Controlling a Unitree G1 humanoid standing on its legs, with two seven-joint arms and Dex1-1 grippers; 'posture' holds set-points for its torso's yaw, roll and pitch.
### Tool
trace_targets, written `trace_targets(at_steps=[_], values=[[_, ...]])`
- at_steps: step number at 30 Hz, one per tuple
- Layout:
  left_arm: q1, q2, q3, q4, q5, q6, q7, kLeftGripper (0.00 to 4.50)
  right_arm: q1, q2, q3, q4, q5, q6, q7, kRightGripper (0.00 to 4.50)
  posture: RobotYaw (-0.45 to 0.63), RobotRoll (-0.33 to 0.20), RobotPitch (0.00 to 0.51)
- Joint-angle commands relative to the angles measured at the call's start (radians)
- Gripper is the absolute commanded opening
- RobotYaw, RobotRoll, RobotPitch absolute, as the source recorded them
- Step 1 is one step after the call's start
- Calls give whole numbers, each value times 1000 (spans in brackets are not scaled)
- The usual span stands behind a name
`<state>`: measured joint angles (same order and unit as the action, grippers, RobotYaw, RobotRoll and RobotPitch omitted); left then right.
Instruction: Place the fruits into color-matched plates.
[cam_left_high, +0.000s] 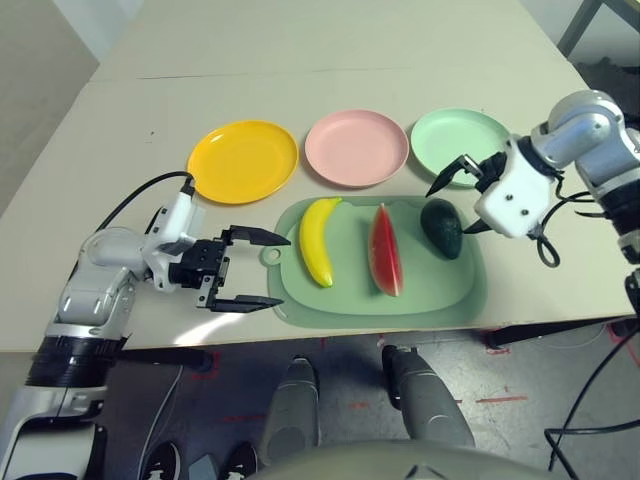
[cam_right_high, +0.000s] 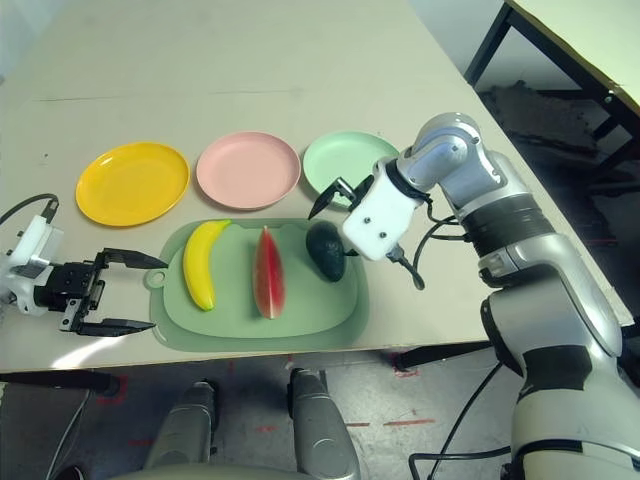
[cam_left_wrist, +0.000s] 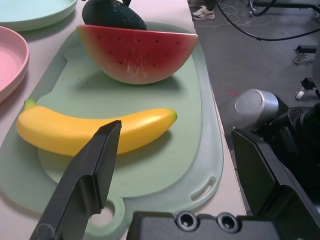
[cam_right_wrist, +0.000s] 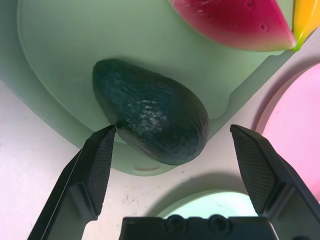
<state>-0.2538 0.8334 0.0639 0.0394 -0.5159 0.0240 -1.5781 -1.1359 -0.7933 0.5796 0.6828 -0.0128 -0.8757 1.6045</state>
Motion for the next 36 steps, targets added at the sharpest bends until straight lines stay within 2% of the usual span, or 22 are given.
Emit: trace_targets(at_steps=[1, 5, 21, 36], values=[[14, 14, 3, -14, 9, -12, -6, 4479, -10, 15, 21, 23, -16, -10, 10, 4500, -68, 0, 243], [13, 21, 2, -14, 13, -19, -5, 4479, -18, 39, 6, 62, -32, -16, 10, 4500, -64, 0, 245], [-1, 33, -2, 6, 25, -37, -9, 4479, 30, 31, 18, 65, -52, -21, 10, 4500, -71, 0, 242], [5, 36, -2, 16, 42, -53, -10, 4479, 24, 56, 4, 63, -54, 29, 10, 4500, -62, 0, 237]])
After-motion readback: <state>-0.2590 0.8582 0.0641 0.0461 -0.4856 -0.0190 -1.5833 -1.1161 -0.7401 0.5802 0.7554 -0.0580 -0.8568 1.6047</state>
